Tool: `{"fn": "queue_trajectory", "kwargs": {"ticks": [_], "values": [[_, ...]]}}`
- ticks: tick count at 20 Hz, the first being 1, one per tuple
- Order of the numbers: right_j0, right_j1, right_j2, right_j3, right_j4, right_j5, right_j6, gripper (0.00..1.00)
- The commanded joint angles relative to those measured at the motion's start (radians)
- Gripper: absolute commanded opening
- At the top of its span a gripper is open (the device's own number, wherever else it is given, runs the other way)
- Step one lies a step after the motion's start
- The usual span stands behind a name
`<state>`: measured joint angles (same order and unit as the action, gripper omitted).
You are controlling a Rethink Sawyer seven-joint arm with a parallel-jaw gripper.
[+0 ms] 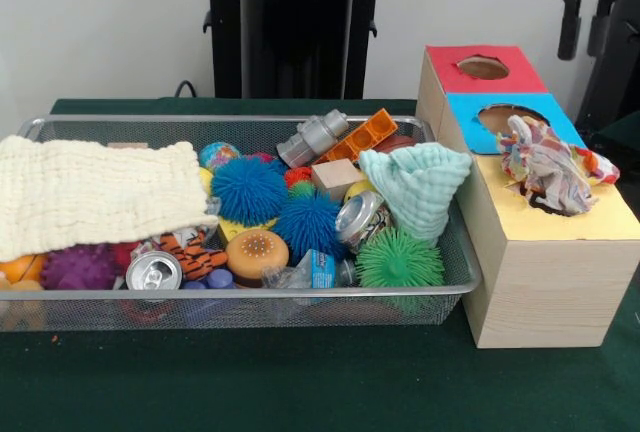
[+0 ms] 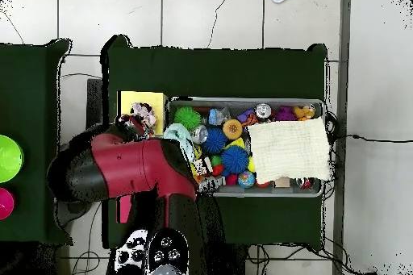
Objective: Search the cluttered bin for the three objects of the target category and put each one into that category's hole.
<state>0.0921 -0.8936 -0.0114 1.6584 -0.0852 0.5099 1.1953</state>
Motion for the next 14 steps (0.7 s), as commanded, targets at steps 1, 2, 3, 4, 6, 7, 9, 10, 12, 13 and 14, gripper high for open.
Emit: {"fn": "queue_trajectory", "kwargs": {"ticks": [1, 2, 3, 4, 6, 7, 9, 10, 12, 13, 14], "values": [[-0.08, -0.067, 0.041, -0.049, -0.003, 0.263, 0.013, 1.0], [-0.095, -0.066, 0.051, -0.064, -0.006, 0.277, -0.004, 1.0], [-0.109, -0.063, 0.061, -0.079, -0.008, 0.289, -0.019, 1.0], [-0.127, -0.061, 0.075, -0.089, -0.005, 0.298, -0.033, 1.0], [-0.156, -0.056, 0.096, -0.116, -0.009, 0.326, -0.063, 1.0], [-0.167, -0.053, 0.104, -0.13, -0.013, 0.341, -0.075, 1.0], [-0.192, -0.045, 0.119, -0.157, -0.028, 0.365, -0.102, 1.0], [-0.205, -0.039, 0.126, -0.171, -0.035, 0.375, -0.115, 1.0], [-0.231, -0.027, 0.141, -0.197, -0.048, 0.386, -0.137, 1.0], [-0.244, -0.018, 0.147, -0.211, -0.056, 0.39, -0.146, 1.0], [-0.259, -0.011, 0.155, -0.222, -0.065, 0.392, -0.157, 1.0]]}}
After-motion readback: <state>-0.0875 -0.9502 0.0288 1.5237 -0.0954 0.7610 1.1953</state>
